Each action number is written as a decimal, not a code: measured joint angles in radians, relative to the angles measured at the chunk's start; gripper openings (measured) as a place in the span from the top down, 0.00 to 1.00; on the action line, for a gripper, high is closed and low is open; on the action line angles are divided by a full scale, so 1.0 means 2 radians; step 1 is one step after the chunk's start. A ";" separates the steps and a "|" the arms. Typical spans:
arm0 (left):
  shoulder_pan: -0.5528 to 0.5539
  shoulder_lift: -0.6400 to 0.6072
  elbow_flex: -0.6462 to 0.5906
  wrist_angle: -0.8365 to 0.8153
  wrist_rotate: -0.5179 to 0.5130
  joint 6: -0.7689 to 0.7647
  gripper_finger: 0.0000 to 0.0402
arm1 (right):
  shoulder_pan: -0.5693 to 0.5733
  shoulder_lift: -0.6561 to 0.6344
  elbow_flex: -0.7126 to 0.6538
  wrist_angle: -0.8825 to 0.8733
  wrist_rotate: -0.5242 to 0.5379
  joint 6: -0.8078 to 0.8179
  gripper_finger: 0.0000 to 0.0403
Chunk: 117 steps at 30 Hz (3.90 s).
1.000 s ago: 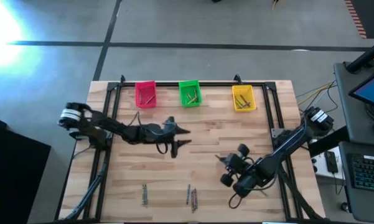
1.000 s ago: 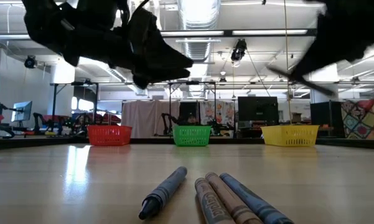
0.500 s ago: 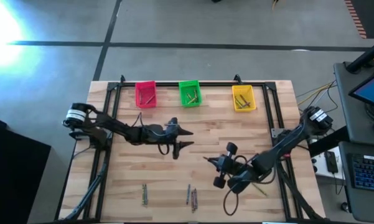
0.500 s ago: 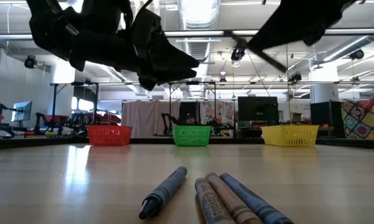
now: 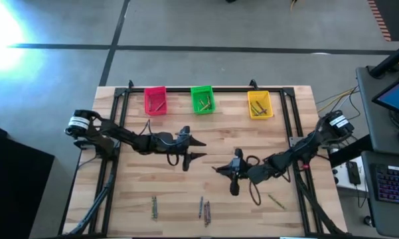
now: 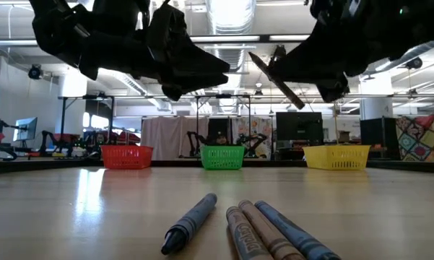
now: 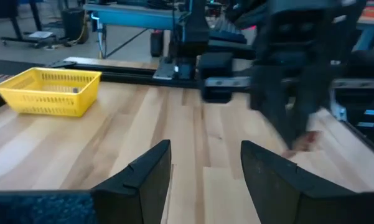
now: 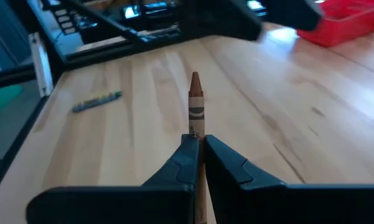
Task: Sort crayons
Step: Put the brown crayon into the green basket, then put the green crayon into the red basket
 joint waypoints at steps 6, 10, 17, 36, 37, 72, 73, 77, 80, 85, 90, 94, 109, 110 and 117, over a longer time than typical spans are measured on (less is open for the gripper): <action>0.000 -0.021 0.000 -0.012 0.007 0.007 0.59 | -0.018 -0.004 -0.032 0.032 -0.005 0.027 0.97; 0.000 -0.039 -0.009 -0.017 0.007 0.011 0.61 | -0.017 -0.007 -0.034 0.035 -0.009 0.027 0.97; 0.000 -0.068 -0.037 -0.008 0.007 0.013 0.62 | -0.017 -0.008 -0.034 0.046 -0.009 0.026 0.97; -0.001 -0.106 -0.078 0.025 0.019 -0.001 0.62 | -0.075 -0.083 -0.064 0.044 -0.036 -0.003 0.97; -0.002 -0.097 -0.077 0.033 0.019 -0.006 0.62 | -0.080 -0.072 -0.063 0.068 -0.049 -0.013 0.97; -0.010 0.087 0.024 0.156 0.088 -0.034 0.73 | -0.125 0.004 -0.008 0.192 -0.154 -0.094 0.97; -0.010 0.087 0.028 0.157 0.088 -0.034 0.74 | -0.125 0.004 -0.008 0.193 -0.157 -0.094 0.97; -0.010 0.087 0.037 0.143 0.088 -0.033 0.81 | -0.125 0.004 -0.008 0.196 -0.166 -0.091 0.97; -0.009 0.087 0.038 0.123 0.083 -0.033 0.88 | -0.125 0.004 -0.008 0.199 -0.166 -0.079 0.97; 0.004 0.085 0.035 0.107 0.076 -0.037 0.98 | -0.118 0.003 -0.009 0.193 -0.121 -0.102 0.91; 0.051 0.080 0.027 0.080 0.068 -0.074 0.97 | -0.116 -0.019 -0.007 0.164 -0.036 -0.138 0.79; 0.124 0.078 0.034 0.037 0.056 -0.085 0.99 | -0.109 -0.059 -0.008 0.091 0.073 -0.140 0.71; 0.311 0.175 0.331 -0.478 0.050 -0.050 0.74 | -0.107 -0.104 -0.008 -0.115 0.098 -0.055 0.67; 0.309 0.182 0.346 -0.490 0.052 -0.045 0.69 | -0.107 -0.103 -0.008 -0.128 0.099 -0.048 0.66; 0.285 0.178 0.374 -0.480 0.059 -0.019 0.41 | -0.098 -0.120 -0.005 -0.249 0.100 0.009 0.64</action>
